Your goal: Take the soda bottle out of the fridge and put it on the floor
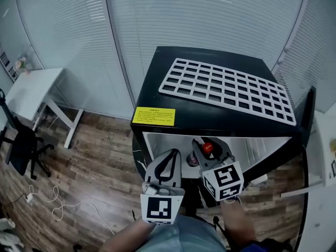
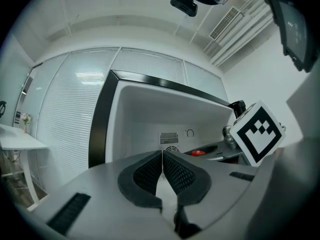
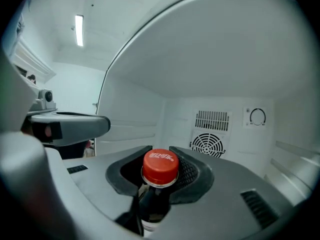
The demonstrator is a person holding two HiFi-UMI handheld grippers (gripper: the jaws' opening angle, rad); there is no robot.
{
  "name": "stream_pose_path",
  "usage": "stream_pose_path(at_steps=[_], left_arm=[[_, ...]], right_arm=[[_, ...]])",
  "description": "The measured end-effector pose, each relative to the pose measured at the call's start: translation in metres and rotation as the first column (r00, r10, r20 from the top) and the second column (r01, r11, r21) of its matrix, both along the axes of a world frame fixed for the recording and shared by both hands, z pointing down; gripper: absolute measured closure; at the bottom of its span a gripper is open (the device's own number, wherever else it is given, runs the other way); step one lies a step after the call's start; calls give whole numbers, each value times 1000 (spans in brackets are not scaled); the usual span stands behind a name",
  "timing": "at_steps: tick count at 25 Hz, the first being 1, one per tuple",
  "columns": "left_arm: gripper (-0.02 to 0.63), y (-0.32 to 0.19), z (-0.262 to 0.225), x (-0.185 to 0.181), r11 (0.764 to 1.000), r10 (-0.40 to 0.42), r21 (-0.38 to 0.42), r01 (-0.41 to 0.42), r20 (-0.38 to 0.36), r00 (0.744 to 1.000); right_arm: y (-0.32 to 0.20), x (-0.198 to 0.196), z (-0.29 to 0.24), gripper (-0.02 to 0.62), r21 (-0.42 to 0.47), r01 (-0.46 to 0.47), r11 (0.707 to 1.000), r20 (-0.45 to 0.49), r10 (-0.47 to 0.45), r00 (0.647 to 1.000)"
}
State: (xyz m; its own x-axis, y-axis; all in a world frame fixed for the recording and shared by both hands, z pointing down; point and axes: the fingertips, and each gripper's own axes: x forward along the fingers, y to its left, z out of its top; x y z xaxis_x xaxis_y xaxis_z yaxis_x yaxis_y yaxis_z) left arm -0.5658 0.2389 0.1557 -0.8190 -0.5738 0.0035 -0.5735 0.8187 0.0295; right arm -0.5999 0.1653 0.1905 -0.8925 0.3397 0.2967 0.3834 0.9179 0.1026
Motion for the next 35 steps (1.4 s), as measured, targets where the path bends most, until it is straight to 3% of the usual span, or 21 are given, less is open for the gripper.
stream_pose_path(at_steps=[4, 9, 18, 22, 28, 31, 35], left_arm=[[583, -15, 7, 10, 995, 96, 12, -96, -10, 995], [584, -49, 22, 32, 973, 229, 32, -228, -38, 973], [583, -136, 16, 109, 933, 359, 3, -359, 21, 933], [584, -172, 17, 155, 896, 444, -11, -444, 30, 896], [583, -227, 23, 254, 838, 546, -32, -545, 40, 837], [584, -258, 28, 309, 790, 613, -34, -612, 27, 790], [584, -297, 37, 381, 709, 704, -47, -703, 16, 710]], right_arm=[[-12, 24, 1, 479, -16, -67, 998, 4, 67, 998], [-32, 64, 0, 479, -27, -158, 987, 9, 158, 987], [-97, 186, -12, 479, -66, -279, 958, 100, 285, 953], [-118, 239, -10, 479, -69, -361, 930, 120, 367, 923], [-159, 341, 3, 479, -54, -457, 888, 103, 461, 882], [-187, 394, 9, 479, -38, -527, 849, 92, 528, 844], [-226, 466, 14, 479, -44, -641, 767, 96, 642, 761]])
